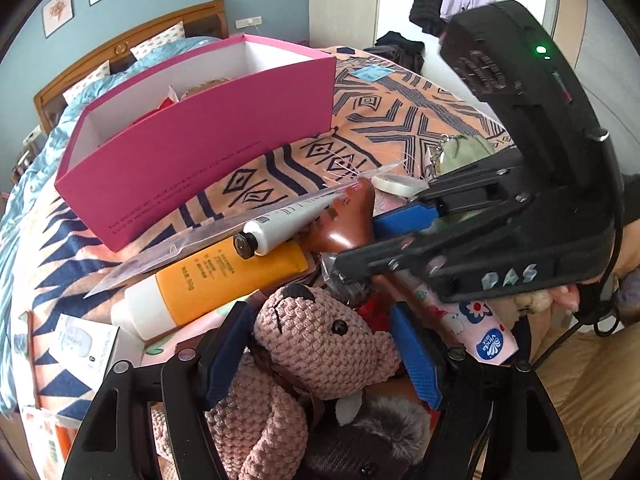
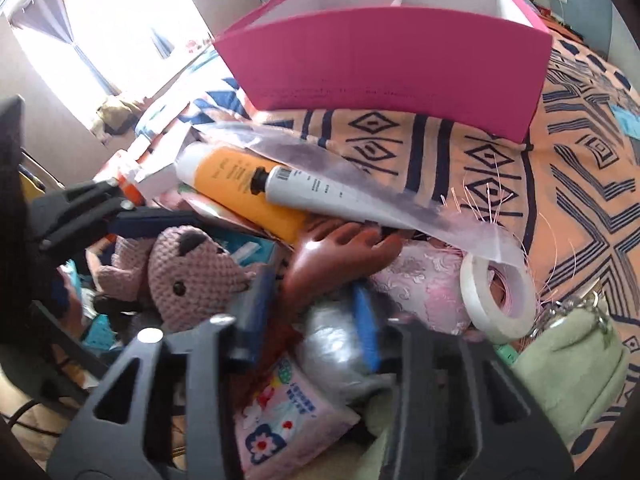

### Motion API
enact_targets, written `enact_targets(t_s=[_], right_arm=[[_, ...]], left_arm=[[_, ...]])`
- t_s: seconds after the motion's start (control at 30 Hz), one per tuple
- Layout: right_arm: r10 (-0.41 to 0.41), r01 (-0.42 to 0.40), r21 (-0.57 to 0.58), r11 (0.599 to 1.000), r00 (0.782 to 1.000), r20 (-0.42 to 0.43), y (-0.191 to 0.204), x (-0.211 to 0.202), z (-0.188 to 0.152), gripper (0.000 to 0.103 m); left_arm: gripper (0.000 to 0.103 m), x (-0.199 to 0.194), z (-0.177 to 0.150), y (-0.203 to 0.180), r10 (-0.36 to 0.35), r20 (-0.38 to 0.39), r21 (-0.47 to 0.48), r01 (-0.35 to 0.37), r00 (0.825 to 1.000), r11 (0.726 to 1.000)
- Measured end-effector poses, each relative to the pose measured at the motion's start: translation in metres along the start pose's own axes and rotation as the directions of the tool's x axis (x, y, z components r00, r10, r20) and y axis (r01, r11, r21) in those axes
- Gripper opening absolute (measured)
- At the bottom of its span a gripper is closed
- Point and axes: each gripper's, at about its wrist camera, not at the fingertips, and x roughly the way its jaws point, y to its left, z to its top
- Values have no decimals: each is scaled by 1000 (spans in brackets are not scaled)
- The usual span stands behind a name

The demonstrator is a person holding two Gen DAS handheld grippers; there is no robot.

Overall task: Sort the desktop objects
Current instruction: 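Grasp the brown rake-shaped comb in the pile with the right tool, then grasp the brown comb with the left tool while the right tool holds it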

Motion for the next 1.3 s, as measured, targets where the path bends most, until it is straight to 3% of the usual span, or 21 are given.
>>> enact_targets(t_s=[0.13,0.4,0.53,0.8,1.07,1.3], right_arm=[[77,-79,27,997,996,52,-10,-15,-2,22],[144,-150,36,988,980,133,-15,-45,1,14],[169,-178,37,983,970,173,-19,-58,6,14],[241,-256,32,966,942,233,-21,-69,21,14],[279,-294,7,956,913,297,-21,-83,38,14],[285,-294,-14,956,910,300,-23,-84,50,14]], left_arm=[[73,-2,4,6,-37,17,-35,37,999,999],[72,-15,19,10,-148,86,-75,155,985,985],[72,-12,29,4,-220,91,-68,226,971,972],[71,5,49,3,-276,88,-93,284,957,954],[35,10,61,16,-305,108,-142,318,946,937],[20,7,72,24,-269,126,-157,287,955,945]])
